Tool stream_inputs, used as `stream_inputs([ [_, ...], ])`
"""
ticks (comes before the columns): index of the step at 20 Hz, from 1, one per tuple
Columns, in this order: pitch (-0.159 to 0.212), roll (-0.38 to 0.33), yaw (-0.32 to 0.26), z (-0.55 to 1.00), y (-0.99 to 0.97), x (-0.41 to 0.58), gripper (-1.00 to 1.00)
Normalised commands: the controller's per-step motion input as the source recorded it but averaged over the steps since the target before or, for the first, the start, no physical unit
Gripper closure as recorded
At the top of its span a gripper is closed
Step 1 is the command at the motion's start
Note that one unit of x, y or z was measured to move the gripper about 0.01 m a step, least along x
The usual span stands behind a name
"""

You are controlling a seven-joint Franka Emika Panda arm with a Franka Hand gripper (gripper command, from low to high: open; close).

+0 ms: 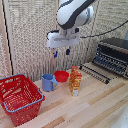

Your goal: Observe the blue drinking vessel close to you. Point your gripping mechanism towards the blue drinking vessel. Softly grip the blue drinking vessel using your gripping mechanism. Move your gripping mechanism and the blue drinking vessel above the receptacle. Let go of the blue drinking vessel into the receptacle.

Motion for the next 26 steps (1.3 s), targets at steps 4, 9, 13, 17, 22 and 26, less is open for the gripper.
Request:
stream_inputs([
  [4,0.035,-0.009,0.009,-0.35,0.10,0.814,-1.00],
  [9,0.070,-0.014,0.032,-0.40,0.08,0.866,-1.00],
  [13,0.186,-0.058,0.057,-0.41,0.07,0.639,-1.00],
  [17,0.302,-0.077,0.042,-0.31,0.08,0.220,-1.00],
  [22,0.270,-0.096,0.015,-0.18,0.08,-0.057,-1.00],
  [26,0.115,-0.085,-0.003,0.00,0.13,-0.256,-1.00],
])
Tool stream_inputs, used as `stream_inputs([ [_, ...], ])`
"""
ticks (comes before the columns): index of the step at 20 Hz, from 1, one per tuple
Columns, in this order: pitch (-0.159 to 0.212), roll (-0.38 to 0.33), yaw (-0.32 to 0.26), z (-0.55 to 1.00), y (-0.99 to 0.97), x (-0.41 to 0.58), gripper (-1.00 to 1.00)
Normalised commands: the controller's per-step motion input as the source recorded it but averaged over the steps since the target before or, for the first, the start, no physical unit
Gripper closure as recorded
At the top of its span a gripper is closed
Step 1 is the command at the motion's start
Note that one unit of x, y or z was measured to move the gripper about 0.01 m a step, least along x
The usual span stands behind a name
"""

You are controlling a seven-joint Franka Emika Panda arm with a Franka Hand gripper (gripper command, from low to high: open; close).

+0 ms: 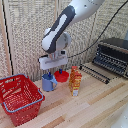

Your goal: Observe the blue drinking vessel close to you. Point your gripping mechanism towards the blue drinking vessel. Softly grip the blue drinking vessel using your gripping mechanism. Move your gripping mechanism and the blue drinking vessel above the receptacle. Let go of the blue drinking vessel into the receptacle.

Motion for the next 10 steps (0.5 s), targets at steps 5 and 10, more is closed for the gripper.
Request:
stream_inputs([
  [5,-0.053,-0.030,0.001,-0.11,0.11,0.033,-1.00],
  [10,-0.119,-0.045,0.033,-0.19,0.15,0.203,1.00],
])
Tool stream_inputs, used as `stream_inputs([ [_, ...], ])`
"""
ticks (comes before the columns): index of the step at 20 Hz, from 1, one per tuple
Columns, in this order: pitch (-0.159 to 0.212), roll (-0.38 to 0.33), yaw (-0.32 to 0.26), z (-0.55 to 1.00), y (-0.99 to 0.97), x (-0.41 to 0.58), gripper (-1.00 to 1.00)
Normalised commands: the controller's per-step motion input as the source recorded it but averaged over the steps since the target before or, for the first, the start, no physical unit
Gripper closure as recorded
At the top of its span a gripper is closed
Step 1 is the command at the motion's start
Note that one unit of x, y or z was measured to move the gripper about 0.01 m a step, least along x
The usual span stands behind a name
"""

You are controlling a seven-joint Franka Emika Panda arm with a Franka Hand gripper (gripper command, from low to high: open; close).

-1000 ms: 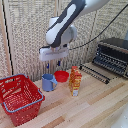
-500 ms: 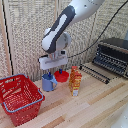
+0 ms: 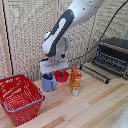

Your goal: Observe the blue drinking vessel close to you. Point your gripping mechanism towards the blue drinking vessel. Softly grip the blue drinking vessel using your gripping mechanism. Move your gripping mechanism and the blue drinking vessel above the receptacle. Let go of the blue drinking vessel into the receptacle.

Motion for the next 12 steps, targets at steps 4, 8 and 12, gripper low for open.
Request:
stream_inputs([
  [4,-0.054,-0.011,0.003,-0.12,0.06,0.054,1.00],
  [8,-0.001,0.000,-0.002,-0.04,0.03,0.000,1.00],
  [12,-0.006,0.000,-0.009,0.00,0.00,0.000,1.00],
])
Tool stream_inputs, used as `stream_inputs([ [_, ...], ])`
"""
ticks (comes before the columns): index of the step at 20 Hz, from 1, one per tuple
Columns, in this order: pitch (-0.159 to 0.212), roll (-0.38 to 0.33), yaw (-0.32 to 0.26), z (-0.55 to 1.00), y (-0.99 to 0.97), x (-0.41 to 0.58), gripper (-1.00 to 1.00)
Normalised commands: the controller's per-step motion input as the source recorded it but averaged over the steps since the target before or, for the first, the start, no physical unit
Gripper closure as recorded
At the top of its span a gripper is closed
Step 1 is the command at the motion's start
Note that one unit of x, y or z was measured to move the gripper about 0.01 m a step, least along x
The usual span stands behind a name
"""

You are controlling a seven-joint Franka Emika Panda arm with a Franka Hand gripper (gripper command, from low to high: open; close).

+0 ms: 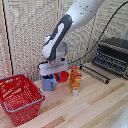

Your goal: Observe the blue drinking vessel close to you. Point your gripping mechanism towards the blue drinking vessel. Softly grip the blue drinking vessel using your gripping mechanism. Move your gripping mechanism and the blue drinking vessel above the receptacle. Let go of the blue drinking vessel into the receptacle.

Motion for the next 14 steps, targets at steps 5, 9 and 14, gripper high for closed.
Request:
stream_inputs([
  [5,-0.076,0.002,-0.030,0.00,0.00,0.000,1.00],
  [9,-0.069,0.049,-0.041,0.21,-0.01,0.005,1.00],
  [14,-0.024,0.086,-0.039,0.71,-0.04,0.094,1.00],
])
